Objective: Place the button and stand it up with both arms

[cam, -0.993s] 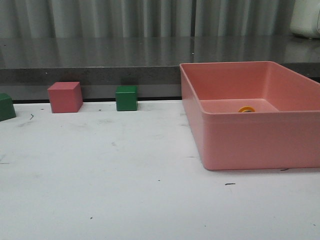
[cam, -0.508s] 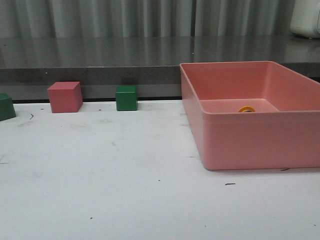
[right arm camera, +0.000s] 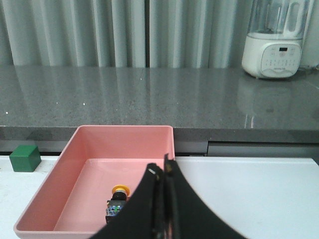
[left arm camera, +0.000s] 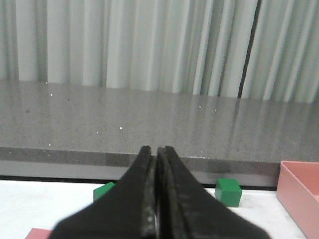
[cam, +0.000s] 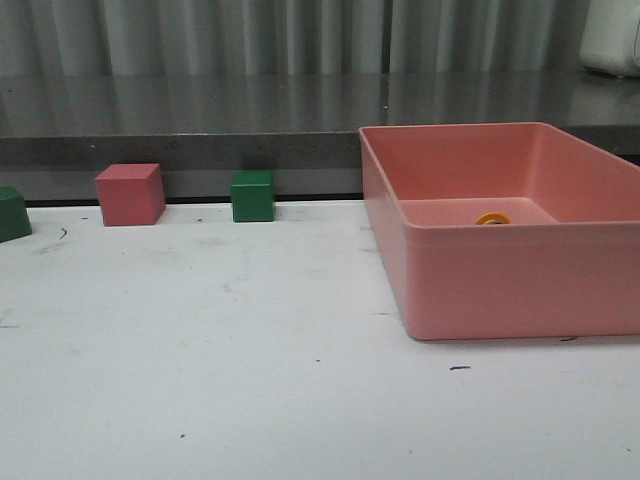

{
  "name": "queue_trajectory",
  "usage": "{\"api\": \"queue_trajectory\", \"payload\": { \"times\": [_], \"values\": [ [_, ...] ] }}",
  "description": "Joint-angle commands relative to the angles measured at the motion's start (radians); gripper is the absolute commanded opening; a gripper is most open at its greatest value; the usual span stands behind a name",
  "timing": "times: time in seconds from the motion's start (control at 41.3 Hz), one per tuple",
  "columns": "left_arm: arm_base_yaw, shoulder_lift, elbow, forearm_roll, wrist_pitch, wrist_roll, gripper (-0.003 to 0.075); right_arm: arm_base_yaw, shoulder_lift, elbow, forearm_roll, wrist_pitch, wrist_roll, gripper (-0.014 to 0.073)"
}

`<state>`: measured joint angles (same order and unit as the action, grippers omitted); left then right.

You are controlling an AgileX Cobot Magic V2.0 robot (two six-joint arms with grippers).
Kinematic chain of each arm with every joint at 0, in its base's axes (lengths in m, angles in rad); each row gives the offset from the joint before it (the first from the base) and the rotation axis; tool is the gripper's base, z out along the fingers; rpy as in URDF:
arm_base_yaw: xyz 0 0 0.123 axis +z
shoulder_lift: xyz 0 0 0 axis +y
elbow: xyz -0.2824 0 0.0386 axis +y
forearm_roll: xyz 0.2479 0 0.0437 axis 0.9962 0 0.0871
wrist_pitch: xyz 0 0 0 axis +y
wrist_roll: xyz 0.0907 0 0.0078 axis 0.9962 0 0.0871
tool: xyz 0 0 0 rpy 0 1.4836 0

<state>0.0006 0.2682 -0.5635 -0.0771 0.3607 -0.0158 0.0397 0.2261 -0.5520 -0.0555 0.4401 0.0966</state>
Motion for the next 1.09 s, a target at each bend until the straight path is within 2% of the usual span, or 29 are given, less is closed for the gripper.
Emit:
{"api": "queue_trajectory", "payload": {
  "times": [0.0,0.412,0.581,0.629,0.678,0.75,0.847,0.896,0.968,1.065],
  "values": [
    [-0.002,0.085,-0.072,-0.001,-0.029,0.001,-0.002,-0.006,0.109,-0.116,-0.016,0.024,-0.005,-0.0067],
    [-0.002,0.246,-0.071,-0.005,-0.007,0.001,-0.002,-0.006,0.362,-0.147,-0.014,0.051,-0.005,-0.0067],
    [-0.002,0.287,-0.071,-0.005,-0.009,0.001,-0.0015,-0.006,0.447,-0.147,-0.014,0.119,-0.005,-0.0064],
    [-0.002,0.294,-0.071,0.0,-0.009,0.001,0.0012,-0.006,0.469,-0.147,-0.014,0.138,-0.005,-0.0064],
    [-0.002,0.303,-0.071,0.003,-0.013,0.001,0.0086,-0.006,0.49,-0.147,-0.014,0.148,-0.005,-0.0052],
    [-0.002,0.309,-0.071,0.016,-0.018,0.001,0.0233,-0.006,0.517,-0.147,-0.014,0.152,-0.005,0.0019],
    [-0.002,0.308,-0.071,0.026,-0.022,0.001,0.0461,-0.006,0.54,-0.147,-0.014,0.148,-0.005,0.0213],
    [-0.002,0.308,-0.071,0.026,-0.022,0.001,0.0524,-0.006,0.548,-0.147,-0.014,0.148,-0.005,0.0325],
    [-0.002,0.308,-0.071,0.026,-0.022,0.001,0.0548,-0.006,0.553,-0.151,-0.014,0.147,-0.005,0.0481],
    [-0.004,0.308,-0.073,0.026,-0.022,0.001,0.0547,-0.005,0.553,-0.164,-0.008,0.149,-0.005,0.0573]
  ]
}}
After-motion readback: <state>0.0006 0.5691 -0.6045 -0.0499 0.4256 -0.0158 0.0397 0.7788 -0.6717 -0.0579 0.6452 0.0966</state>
